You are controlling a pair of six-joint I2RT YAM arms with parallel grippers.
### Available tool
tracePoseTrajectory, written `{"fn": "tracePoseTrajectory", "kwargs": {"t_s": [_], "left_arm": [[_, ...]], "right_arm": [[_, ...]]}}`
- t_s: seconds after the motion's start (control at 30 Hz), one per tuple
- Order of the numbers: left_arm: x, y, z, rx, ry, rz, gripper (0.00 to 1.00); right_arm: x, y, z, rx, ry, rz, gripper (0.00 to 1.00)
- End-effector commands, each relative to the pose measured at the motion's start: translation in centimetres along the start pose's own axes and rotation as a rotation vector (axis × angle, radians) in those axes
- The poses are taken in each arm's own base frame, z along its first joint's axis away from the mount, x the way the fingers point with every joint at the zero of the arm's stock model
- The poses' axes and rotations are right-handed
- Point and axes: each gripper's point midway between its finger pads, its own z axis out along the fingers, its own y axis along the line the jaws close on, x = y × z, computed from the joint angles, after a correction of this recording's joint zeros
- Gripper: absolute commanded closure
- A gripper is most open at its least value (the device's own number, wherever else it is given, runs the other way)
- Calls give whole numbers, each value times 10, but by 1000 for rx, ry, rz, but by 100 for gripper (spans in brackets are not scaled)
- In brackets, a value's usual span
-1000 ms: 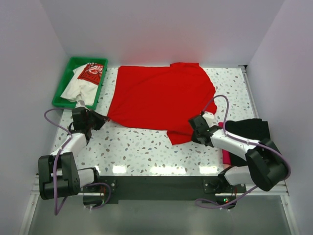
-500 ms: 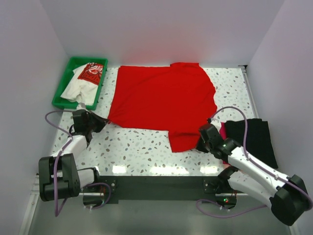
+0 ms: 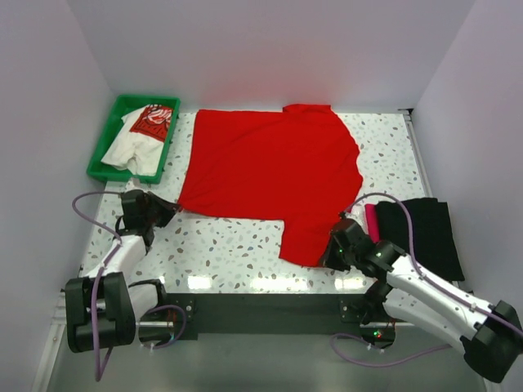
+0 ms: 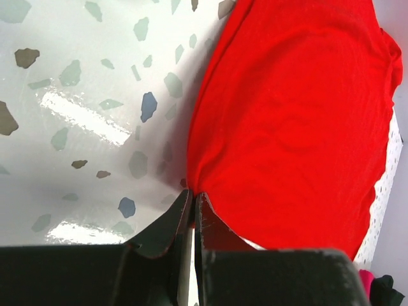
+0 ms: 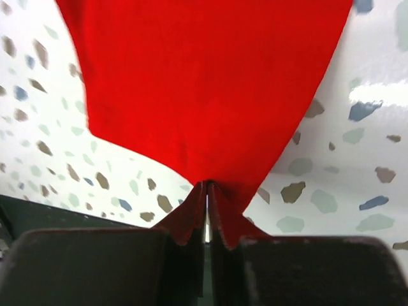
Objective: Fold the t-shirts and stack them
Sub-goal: Flatten the tshirt out, then fold the tshirt
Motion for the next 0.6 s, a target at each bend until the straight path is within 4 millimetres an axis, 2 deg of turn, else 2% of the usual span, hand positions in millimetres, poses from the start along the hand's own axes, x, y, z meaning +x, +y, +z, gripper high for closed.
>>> {"fn": "tracePoseTrajectory", "kwargs": {"t_s": [0.0,0.03,0.07,0.1,0.17,0.2,0.33,0.4,0.57], "left_arm": [[-4,4,-1,-10,-37,8,91],[-5,4,-1,-12,-40,11,91],[-5,5,-1,-15,-43,13,90],[-4,7,-2,-22,-39,15,90],[-3,10,-2,-31,-43,19,89],[-4,11,-3,-32,-47,17,89],[-3,17,-3,-52,-61,12,87],[-4,19,-4,-59,-71,12,86],[-5,20,-4,-60,-89,14,85]], "right_arm": [[-4,28,-2,-43,13,-13,90],[-5,24,-1,-9,14,-27,82],[-19,25,-6,14,-37,-33,65],[-21,14,-11,68,-46,-48,59],[-38,9,-24,103,-127,-50,45],[-36,0,-29,139,-125,-49,43],[-32,-14,-33,176,-135,-4,43],[-21,-29,-23,234,-107,21,44],[-11,-32,-3,228,-86,49,47]]}}
